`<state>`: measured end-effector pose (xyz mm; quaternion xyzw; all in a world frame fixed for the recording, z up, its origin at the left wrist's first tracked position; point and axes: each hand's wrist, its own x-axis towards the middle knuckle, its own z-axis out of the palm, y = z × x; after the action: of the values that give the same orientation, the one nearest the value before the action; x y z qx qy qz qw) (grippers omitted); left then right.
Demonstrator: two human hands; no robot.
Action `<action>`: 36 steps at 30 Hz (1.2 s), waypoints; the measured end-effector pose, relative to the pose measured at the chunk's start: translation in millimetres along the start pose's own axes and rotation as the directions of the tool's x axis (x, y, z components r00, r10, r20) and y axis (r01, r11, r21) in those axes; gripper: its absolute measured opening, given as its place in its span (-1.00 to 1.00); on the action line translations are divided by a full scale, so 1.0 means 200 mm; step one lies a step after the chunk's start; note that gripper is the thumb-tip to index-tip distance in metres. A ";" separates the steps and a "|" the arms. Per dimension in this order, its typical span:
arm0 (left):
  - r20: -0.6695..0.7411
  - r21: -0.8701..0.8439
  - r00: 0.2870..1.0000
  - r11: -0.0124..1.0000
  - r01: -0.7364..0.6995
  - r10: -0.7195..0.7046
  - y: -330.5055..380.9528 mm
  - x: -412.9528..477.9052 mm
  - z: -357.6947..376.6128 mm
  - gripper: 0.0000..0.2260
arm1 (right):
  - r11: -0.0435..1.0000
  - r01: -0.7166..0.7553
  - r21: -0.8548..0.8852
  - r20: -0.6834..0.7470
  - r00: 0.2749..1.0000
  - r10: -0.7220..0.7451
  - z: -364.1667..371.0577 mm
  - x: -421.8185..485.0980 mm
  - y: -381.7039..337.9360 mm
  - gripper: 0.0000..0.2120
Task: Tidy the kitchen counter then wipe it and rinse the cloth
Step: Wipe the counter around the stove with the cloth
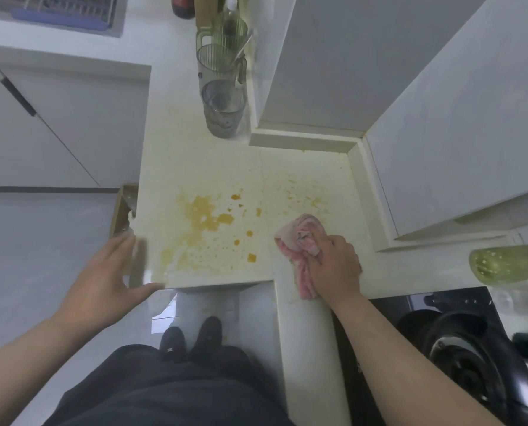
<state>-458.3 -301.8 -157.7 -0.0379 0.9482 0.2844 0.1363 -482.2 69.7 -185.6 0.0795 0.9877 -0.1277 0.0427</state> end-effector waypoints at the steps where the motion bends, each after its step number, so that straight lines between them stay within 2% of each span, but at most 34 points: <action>1: -0.025 0.018 0.998 0.998 -0.056 0.056 0.03 0.01 0.00 -0.23 | 1.000 -0.002 -0.006 0.005 1.000 0.002 0.00 0.00 0.00 -0.50; 4: -0.021 0.131 0.953 0.946 -0.297 0.302 0.16 0.05 0.03 -0.25 | 1.000 -0.013 -0.019 0.020 1.000 0.013 -0.02 -0.01 -0.01 -0.50; 6: 0.073 0.237 0.901 0.870 -0.433 0.428 0.28 0.10 0.09 -0.24 | 0.999 -0.032 -0.018 0.032 0.999 0.032 -0.03 0.00 -0.01 -0.50; 8: 0.149 0.350 0.856 0.783 -0.514 0.495 0.41 0.16 0.17 -0.22 | 0.997 -0.074 -0.006 0.029 0.997 0.074 -0.04 0.01 0.00 -0.49; 11: 0.188 0.431 0.873 0.761 -0.485 0.450 0.60 0.21 0.26 -0.11 | 0.990 -0.132 0.040 -0.004 0.991 0.132 -0.04 0.01 0.05 -0.50; 14: 0.228 0.450 0.903 0.783 -0.429 0.363 0.70 0.26 0.35 -0.04 | 0.986 -0.157 0.063 -0.016 0.987 0.158 -0.03 0.02 0.10 -0.48; 22: 0.244 0.502 0.954 0.819 -0.279 0.176 0.74 0.34 0.43 0.13 | 0.984 -0.161 0.071 -0.027 0.986 0.163 -0.02 0.03 0.14 -0.50; 27: 0.238 0.499 0.959 0.828 -0.258 0.155 0.75 0.36 0.44 0.16 | 0.985 -0.151 0.087 -0.012 0.988 0.152 -0.06 0.10 0.18 -0.50; 36: 0.204 0.488 0.970 0.846 -0.215 0.128 0.76 0.33 0.45 0.13 | 0.977 -0.187 0.107 -0.100 0.975 0.197 -0.05 0.25 0.23 -0.49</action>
<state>-522.9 -125.6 -168.2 0.1078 0.9745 0.0388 0.1930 -524.1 123.7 -193.4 0.1836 0.9688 -0.1663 -0.0036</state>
